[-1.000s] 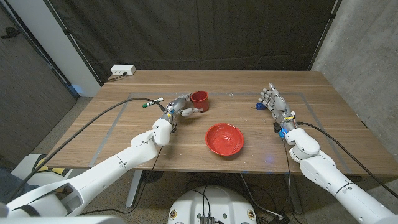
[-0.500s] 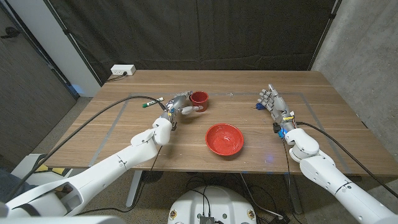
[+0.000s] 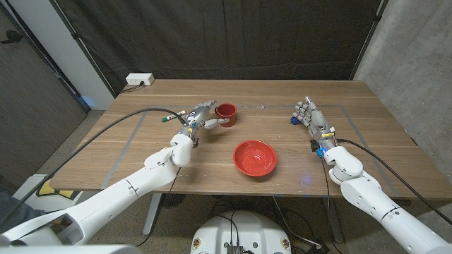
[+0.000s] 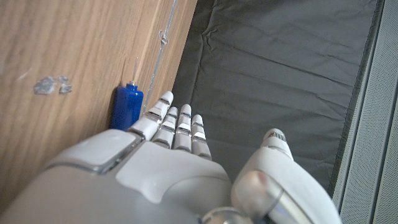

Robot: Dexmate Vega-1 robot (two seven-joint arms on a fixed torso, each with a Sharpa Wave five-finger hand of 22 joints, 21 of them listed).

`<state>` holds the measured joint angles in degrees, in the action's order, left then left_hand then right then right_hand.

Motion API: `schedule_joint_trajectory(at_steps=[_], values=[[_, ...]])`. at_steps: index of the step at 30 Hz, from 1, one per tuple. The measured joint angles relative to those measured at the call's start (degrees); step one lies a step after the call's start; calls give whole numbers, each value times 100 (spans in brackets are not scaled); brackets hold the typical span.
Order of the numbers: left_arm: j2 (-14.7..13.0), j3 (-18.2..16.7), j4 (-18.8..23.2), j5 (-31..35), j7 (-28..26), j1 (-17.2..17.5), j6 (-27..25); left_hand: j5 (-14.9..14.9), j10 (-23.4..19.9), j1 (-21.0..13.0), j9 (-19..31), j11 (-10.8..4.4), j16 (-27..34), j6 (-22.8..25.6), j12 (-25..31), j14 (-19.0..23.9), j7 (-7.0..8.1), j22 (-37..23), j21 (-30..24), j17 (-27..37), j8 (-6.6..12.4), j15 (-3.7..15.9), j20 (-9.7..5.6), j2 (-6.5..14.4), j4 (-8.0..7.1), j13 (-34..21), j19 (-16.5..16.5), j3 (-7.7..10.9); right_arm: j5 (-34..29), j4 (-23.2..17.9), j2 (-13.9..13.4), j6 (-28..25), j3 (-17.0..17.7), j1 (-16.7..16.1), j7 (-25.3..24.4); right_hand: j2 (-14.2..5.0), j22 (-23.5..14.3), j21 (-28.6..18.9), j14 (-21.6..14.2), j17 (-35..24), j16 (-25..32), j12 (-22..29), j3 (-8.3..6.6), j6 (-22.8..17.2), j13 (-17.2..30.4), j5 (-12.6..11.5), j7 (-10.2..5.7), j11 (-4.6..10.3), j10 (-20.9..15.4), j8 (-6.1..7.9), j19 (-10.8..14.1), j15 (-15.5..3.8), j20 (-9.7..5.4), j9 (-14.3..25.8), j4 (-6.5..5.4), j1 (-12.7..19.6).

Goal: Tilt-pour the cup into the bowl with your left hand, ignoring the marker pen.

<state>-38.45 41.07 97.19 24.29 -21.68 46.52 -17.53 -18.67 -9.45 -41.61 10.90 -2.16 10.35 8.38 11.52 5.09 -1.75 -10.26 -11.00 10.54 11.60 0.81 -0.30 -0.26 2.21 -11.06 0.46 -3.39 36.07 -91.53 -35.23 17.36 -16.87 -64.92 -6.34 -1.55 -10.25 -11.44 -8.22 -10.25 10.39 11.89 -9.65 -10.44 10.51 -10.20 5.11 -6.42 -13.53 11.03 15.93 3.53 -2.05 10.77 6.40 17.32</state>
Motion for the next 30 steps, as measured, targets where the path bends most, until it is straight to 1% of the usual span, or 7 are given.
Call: schedule_joint_trajectory(at_steps=[5, 12, 13, 15, 17, 23, 30], values=[[0, 0, 0, -2, -6, 0, -169, 0, 0, 0, 0, 0, 0, 0, 0, 0, 0, 0, 0, 0, 0, 0, 0, 0, 17, 0, 0, -16, 0, 52, 17, 0, -5, 50, 0, 0, 0, 0, 0, 0, 0, 0, 0, 0, 0, 0, 0, 0, 0, 0, 0, 0, 0, 0, 0, 0], [0, 0, 0, -30, 0, 0, -261, 0, 0, 1, 0, 0, 0, 0, 0, 0, 0, 0, 0, -16, 0, 0, 0, 1, 17, 0, 1, -16, 0, 101, 39, 0, -30, 98, 0, 0, 0, 0, 0, 0, 0, 0, 0, 0, 0, 0, 0, 0, 0, 0, 0, 0, 0, 0, 0, 0], [-204, -241, 477, -43, 8, 453, -261, 0, -1, 1, -1, 0, 0, 0, 0, 1, 0, 0, 0, -16, 0, 0, 0, 1, 0, 0, 1, -33, 22, 104, 41, 53, -34, 100, 119, 0, 0, 0, 0, 0, 0, 0, 0, 0, 0, 0, 0, 0, 0, 0, 0, 0, 0, 0, 0, 0], [-186, -233, 456, -53, 17, 450, -260, 0, -1, 2, -1, 0, 0, 0, 0, 0, 0, 0, 0, -16, 0, 0, 0, 1, -8, 0, 1, -40, 22, 105, 41, 56, -35, 101, 120, 0, 0, 0, 0, 0, 0, 0, 0, 0, 0, 0, 0, 0, 0, 0, 0, 0, 0, 0, 0, 0], [-158, -201, 410, -53, 17, 432, -260, 0, -1, 61, -1, 1, 0, 23, 0, 0, 23, 0, 0, -16, 0, 0, 0, 60, -8, 0, 1, -40, 24, 105, 41, 60, -35, 101, 120, 0, 0, 0, 0, 0, 0, 0, 0, 0, 0, 0, 0, 0, 0, 0, 0, 0, 0, 0, 0, 0], [-80, -115, 289, -95, 84, 367, -177, 0, -1, 60, -1, 1, 0, 35, 0, 1, 10, 0, 0, -16, 0, 0, 0, 59, -8, 0, 1, -40, 32, 102, 41, 62, -34, 76, 97, 0, 0, 0, 0, 0, 0, 0, 0, 0, 0, 0, 0, 0, 0, 0, 0, 0, 0, 0, 0, 0], [2, -9, 156, -110, 169, 287, -130, 0, -1, 36, -1, 1, 0, 74, 0, 1, 31, 0, 0, -16, 0, 0, 0, 36, -8, 0, 2, -40, 48, 45, -2, 59, 6, 6, 70, 0, 0, 0, 0, 0, 0, 0, 0, 0, 0, 0, 0, 0, 0, 0, 0, 0, 0, 0, 1, 0]])
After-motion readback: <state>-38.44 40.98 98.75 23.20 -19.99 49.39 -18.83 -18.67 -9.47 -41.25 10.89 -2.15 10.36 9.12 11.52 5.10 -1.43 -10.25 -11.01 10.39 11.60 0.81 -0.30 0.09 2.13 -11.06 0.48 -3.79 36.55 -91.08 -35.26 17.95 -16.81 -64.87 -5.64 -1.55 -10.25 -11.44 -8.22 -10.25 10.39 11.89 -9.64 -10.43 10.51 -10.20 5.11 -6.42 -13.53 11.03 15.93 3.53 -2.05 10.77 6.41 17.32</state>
